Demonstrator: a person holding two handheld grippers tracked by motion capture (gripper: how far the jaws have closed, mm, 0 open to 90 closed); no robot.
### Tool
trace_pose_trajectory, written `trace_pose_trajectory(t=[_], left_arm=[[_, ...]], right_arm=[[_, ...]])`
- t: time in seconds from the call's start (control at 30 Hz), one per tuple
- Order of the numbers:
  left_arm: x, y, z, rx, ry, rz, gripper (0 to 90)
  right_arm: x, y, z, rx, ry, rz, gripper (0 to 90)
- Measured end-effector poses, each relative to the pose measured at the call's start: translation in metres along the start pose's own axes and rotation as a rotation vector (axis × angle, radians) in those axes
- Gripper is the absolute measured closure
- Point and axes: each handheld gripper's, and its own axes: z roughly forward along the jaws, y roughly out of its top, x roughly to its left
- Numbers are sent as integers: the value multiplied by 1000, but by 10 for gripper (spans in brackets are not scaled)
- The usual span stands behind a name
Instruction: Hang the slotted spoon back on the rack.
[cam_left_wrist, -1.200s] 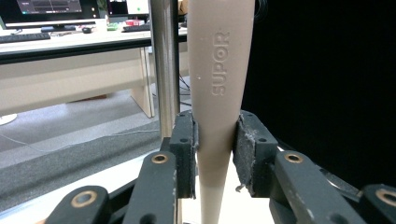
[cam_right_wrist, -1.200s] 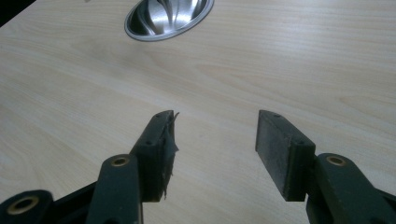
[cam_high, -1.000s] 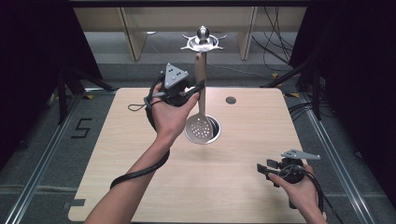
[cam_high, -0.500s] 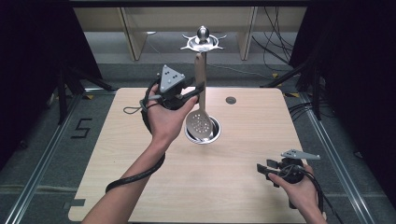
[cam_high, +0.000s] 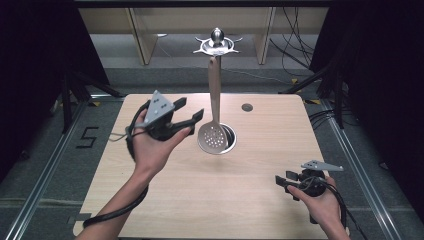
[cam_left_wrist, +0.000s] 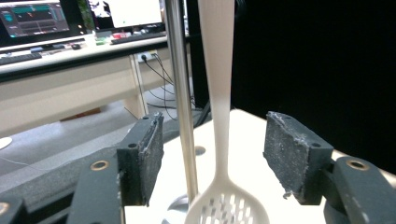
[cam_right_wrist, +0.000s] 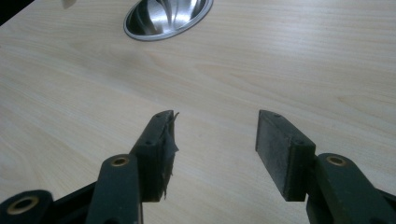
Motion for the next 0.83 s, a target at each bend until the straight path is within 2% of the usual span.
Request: trace_pose_trajectory(t=[0.03,0.07,0.1,0.13,0.17,0.2,0.27,0.4,0.47,0.5,0.6,0.63,0.7,0.77,0.8,0.83], left_arm=[[3,-15,-9,13,1,5,364],[5,-24,-14,26,5,1,362],[10,-39,-22,36,2,13,358],[13,-48,-26,50,3,8,353],[17,-63,-34,71,6,-2,348],[21,-75,-40,88,11,-8,345],[30,-97,-52,124,24,-18,343],[43,-141,-73,208,68,-55,345],[47,-156,-80,248,58,-71,347],[46,-160,-83,268,65,-97,347],[46,-162,-86,282,36,-100,337],[43,-163,-87,290,36,-129,330],[40,-162,-86,296,35,-124,324],[41,-161,-85,296,29,-94,320],[39,-162,-84,296,29,-120,319],[41,-161,-83,297,36,-94,319]], right_arm=[[1,0,0,1,10,9,477],[0,0,0,-1,1,-1,477],[3,-1,0,11,12,38,477],[2,-1,2,-5,21,34,477],[0,0,1,-5,8,1,477],[0,0,1,1,4,-2,477],[1,0,2,0,19,8,476],[1,0,1,1,10,10,476],[1,0,1,2,10,9,476],[1,0,1,3,15,11,476],[1,0,1,0,14,-6,475],[1,0,1,0,16,-6,475],[1,0,1,1,19,-6,474],[2,0,2,6,25,-2,474],[5,-1,1,19,18,36,474],[2,-1,3,6,9,-16,474]])
